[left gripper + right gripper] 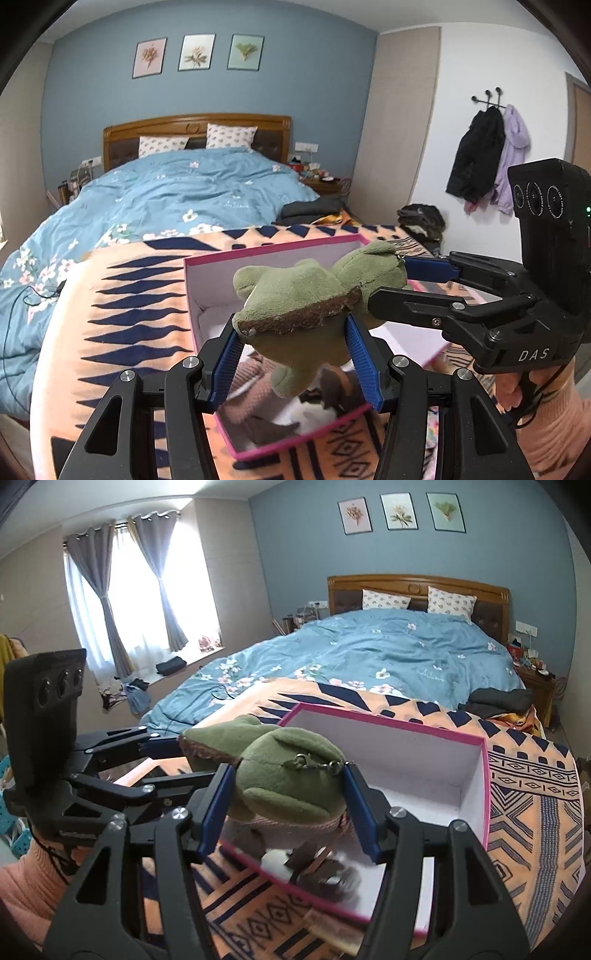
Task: Organize objects
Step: 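Carry the green frog into the pink box and open the left tool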
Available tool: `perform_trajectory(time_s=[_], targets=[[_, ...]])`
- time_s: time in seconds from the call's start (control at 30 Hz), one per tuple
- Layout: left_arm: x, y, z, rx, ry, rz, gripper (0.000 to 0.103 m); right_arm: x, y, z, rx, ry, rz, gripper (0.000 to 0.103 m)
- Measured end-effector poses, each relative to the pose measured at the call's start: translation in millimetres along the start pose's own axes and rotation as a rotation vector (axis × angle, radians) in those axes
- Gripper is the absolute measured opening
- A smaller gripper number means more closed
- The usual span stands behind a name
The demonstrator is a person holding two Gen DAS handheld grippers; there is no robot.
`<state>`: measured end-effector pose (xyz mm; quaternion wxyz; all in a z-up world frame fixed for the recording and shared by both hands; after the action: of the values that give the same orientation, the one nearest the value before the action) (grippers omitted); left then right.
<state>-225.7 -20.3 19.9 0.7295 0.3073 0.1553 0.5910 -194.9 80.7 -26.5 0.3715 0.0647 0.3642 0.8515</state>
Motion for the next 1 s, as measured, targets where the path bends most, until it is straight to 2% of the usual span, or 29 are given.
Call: perform_trajectory(time_s=[0.2, 0.53, 0.8, 0.93, 1.0], targets=[[-25, 12, -37, -0.059, 0.014, 0.045, 0.056, 21, 14, -43, -0.063, -0.028, -0.035, 0.062], [-48, 17, -83, -0.157, 0.017, 0.100, 0.056, 54, 18, -92, -0.168, 0.033, -0.117, 0.061], [-60, 22, -104, -0.214, 0.036, 0.135, 0.055, 67, 23, -113, -0.235, 0.045, -0.150, 0.061], [-65, 22, -108, -0.222, 0.064, 0.142, 0.050, 63, 24, -124, -0.289, 0.044, -0.136, 0.060], [-65, 22, -106, -0.219, 0.055, 0.145, 0.050, 63, 23, -126, -0.299, 0.035, -0.139, 0.061]])
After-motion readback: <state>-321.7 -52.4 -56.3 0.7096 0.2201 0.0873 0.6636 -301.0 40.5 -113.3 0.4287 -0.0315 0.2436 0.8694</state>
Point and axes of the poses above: each gripper's, at about its wrist camera, not at the fingertips, and z roughly against the way its jaws point, x to its right, y to its top, the point moved 8 cm from there along -z, roughly the way its jaws point, and after that the axes turned 15 degrees about -x, right-handed, at the moved point
